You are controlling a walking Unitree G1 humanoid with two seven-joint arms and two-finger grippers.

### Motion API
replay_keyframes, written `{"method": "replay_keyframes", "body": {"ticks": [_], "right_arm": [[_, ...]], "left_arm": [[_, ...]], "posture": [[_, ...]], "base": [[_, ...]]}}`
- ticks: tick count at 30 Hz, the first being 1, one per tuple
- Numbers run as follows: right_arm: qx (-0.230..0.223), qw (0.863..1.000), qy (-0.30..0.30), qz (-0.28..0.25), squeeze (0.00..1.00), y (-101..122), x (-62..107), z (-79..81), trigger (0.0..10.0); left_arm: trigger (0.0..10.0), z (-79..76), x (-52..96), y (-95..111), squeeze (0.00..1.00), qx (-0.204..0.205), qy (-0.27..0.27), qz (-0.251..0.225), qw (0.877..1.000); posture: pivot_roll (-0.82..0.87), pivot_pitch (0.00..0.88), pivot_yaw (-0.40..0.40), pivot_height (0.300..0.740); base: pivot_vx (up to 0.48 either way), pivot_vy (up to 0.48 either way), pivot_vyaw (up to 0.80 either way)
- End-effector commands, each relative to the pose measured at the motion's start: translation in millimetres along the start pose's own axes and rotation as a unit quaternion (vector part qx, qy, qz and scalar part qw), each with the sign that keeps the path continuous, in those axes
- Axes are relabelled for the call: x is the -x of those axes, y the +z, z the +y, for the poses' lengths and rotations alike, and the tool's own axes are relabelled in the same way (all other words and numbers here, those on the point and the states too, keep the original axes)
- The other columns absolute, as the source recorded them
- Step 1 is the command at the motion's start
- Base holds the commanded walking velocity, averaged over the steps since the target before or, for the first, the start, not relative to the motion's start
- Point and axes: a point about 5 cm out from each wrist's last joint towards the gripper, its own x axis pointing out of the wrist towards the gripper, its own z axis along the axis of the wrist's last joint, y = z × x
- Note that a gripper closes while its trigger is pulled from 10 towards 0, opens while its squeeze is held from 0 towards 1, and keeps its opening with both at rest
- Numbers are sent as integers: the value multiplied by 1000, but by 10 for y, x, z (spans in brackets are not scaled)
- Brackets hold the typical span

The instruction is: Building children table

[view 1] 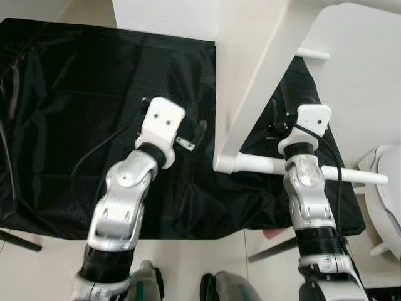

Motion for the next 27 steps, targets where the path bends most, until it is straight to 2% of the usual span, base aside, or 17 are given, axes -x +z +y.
{"method": "replay_keyframes", "body": {"ticks": [1,6,11,13,15,16,18,20,22,27], "right_arm": [[-14,1000,-13,19,0,-46,-34,33,10000],[-29,999,-21,22,0,-17,-123,131,10000],[-34,999,-29,23,0,-2,-173,156,10000],[-46,998,-28,13,0,67,-346,289,10000],[-52,998,-18,6,0,118,-444,379,10000],[-52,998,-18,6,0,118,-444,379,10000],[-59,998,-5,-1,0,170,-521,441,10000],[-59,998,-5,-1,0,170,-521,441,10000],[-66,998,5,-6,0,231,-598,484,10000],[-75,997,4,-8,0,291,-674,497,10000]], "left_arm": [[10000,158,-79,-52,0,8,159,18,987],[10000,238,-230,-31,0,9,183,23,983],[10000,285,-277,0,0,2,194,23,981],[10000,436,-432,137,0,-2,226,19,974],[10000,530,-517,234,0,-7,248,18,969],[10000,530,-517,234,0,-7,248,18,969],[10000,645,-545,327,0,-18,280,14,960],[10000,645,-545,327,0,-18,280,14,960],[10000,774,-537,410,0,-15,325,11,946],[10000,854,-536,485,0,0,355,1,935]], "posture": [[1,156,-65,740],[-5,191,-59,740],[-12,216,-52,740],[-17,251,-47,740],[-15,259,-47,740],[-15,259,-47,740],[-8,273,-53,740],[-8,273,-53,740],[0,278,-58,740],[-2,282,-62,740]], "base": [[0,0,0],[0,0,0],[0,0,0],[0,0,0],[0,0,0],[0,0,0],[0,0,0],[0,0,0],[0,0,0],[0,0,0]]}}
